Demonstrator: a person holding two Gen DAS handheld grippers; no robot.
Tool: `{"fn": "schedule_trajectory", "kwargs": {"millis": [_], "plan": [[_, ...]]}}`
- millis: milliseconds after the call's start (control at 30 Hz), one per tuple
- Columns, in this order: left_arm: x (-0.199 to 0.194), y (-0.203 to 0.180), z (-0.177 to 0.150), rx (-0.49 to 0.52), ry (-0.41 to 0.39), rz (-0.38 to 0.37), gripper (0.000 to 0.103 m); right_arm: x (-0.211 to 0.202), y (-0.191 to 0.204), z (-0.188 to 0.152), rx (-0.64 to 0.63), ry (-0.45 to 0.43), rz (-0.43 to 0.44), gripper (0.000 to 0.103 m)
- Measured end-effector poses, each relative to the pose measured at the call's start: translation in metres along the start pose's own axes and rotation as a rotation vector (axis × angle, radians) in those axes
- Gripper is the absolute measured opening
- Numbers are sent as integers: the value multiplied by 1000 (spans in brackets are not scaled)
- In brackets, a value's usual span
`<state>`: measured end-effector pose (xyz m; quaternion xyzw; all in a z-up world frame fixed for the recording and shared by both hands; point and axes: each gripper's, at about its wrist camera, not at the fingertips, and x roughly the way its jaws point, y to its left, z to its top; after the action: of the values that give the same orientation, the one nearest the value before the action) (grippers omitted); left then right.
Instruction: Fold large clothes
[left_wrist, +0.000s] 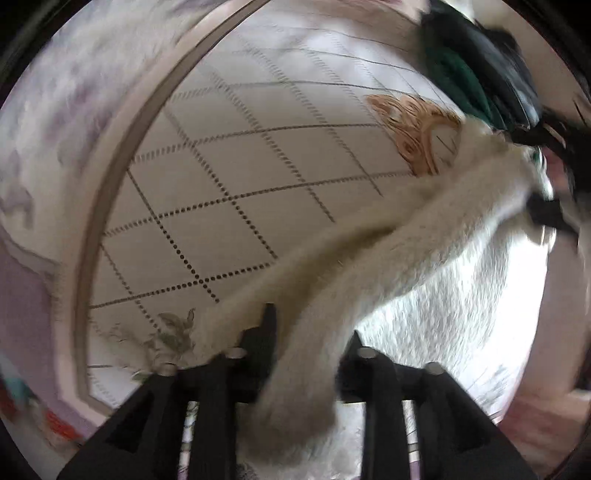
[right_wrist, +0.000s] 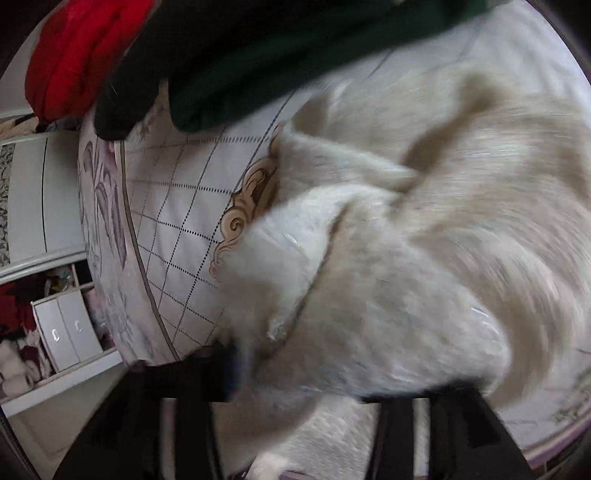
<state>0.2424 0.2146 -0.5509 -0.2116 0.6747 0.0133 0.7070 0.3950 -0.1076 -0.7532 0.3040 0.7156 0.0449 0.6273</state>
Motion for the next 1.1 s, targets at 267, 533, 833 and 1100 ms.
{"fn": "schedule_trajectory", "kwargs": {"millis": [267, 533, 833, 1100], "plan": [[-39, 23, -12, -101, -104, -40, 95, -68, -35, -49, -75, -112, 158, 83], [-24, -16, -8, 1, -97, 78, 95, -102, -112, -80, 32, -249, 7, 63], [32, 11, 7, -57, -22, 202, 95, -7, -24, 50, -185, -233, -181, 56], [-27, -5, -16, -61, -131, 175, 95, -82, -64, -9, -154, -255, 37, 82]]}}
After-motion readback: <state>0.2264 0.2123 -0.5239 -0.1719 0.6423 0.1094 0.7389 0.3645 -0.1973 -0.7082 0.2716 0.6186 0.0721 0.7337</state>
